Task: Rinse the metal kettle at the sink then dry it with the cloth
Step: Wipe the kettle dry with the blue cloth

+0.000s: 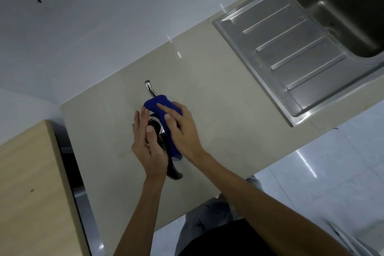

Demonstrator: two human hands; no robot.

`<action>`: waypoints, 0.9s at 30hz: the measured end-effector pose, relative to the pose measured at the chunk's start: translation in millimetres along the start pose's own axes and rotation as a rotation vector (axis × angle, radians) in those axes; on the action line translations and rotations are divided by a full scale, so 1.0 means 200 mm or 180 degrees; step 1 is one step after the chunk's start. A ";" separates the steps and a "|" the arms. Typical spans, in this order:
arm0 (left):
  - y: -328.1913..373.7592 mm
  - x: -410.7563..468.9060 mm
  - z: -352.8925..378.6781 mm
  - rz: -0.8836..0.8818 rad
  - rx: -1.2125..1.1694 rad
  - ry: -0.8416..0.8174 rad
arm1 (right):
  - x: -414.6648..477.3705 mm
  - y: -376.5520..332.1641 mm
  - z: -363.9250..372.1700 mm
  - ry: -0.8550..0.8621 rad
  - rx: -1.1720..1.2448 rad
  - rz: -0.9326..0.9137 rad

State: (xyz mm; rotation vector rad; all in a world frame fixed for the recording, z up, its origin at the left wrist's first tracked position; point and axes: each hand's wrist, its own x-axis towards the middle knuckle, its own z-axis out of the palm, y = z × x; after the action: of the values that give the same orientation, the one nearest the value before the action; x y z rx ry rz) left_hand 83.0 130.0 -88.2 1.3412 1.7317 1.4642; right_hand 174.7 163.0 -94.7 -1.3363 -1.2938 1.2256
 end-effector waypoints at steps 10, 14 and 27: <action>0.02 0.01 -0.01 -0.0022 0.0049 0.0029 | 0.20 0.00 -0.02 -0.0176 0.0355 0.0927; 0.02 0.00 -0.02 -0.0022 0.0258 -0.0006 | 0.04 -0.04 -0.05 -0.0094 0.0489 0.0618; 0.15 0.18 -0.08 -0.0159 0.1890 -0.0674 | -0.15 0.04 0.00 0.0247 0.0402 0.0485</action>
State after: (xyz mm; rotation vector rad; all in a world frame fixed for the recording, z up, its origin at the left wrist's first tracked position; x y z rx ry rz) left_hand 66.6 152.7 -48.0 1.6500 2.1201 0.7602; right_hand 177.3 133.2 -100.0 -1.3965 -1.0586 1.3234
